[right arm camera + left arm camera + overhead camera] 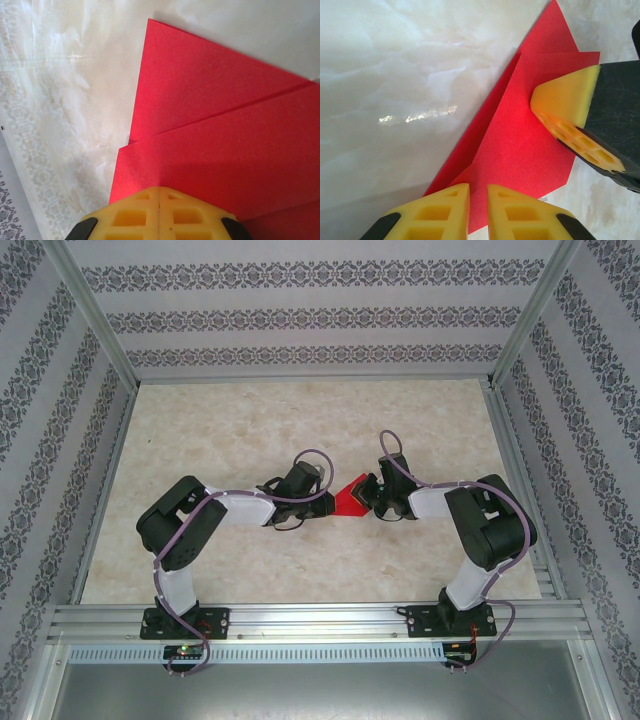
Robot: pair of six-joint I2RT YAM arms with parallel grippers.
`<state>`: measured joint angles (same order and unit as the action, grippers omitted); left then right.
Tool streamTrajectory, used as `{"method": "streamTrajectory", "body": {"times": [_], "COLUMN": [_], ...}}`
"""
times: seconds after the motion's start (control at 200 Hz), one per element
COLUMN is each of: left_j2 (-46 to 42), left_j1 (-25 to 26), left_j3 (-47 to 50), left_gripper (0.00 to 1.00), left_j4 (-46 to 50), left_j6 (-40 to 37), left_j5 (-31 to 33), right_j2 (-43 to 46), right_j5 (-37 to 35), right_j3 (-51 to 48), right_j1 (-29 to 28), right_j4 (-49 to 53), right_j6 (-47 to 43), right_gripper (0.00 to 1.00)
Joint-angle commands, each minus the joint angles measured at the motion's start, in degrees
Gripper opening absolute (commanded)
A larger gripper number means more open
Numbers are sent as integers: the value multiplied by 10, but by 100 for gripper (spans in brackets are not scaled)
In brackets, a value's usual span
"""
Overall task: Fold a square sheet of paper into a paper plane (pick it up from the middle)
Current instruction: Fourth fold the wing at the center of the table.
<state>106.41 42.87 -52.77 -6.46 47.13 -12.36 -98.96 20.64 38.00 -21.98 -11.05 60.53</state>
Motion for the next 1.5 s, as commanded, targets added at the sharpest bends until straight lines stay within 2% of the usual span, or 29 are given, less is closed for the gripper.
{"method": "streamTrajectory", "body": {"times": [0.0,0.435,0.694,0.829,0.914,1.084,1.199,1.494], "left_j2": [14,6,-30,-42,-56,-82,-69,1], "left_j1": [-14,-33,-45,-52,-55,-53,-48,-42], "left_j3": [15,43,58,61,59,48,31,-14], "left_gripper": [19,19,16,16,16,14,11,9], "left_j4": [7,39,106,113,93,5,-31,-66], "left_j6": [-4,32,55,56,47,31,29,52], "left_j5": [10,3,53,52,31,-49,-91,-117], "right_j2": [-43,-53,-62,-62,-60,-53,-49,-49], "right_j5": [-68,-98,-106,-106,-104,-97,-93,-88], "right_j3": [-18,7,13,12,12,11,11,11], "right_j1": [13,14,14,15,15,15,15,14], "right_j4": [115,180,201,200,199,187,181,177], "right_j6": [-9,-12,-10,-10,-10,-15,-16,-16], "right_gripper": [5,4,3,4,3,4,4,4]}}
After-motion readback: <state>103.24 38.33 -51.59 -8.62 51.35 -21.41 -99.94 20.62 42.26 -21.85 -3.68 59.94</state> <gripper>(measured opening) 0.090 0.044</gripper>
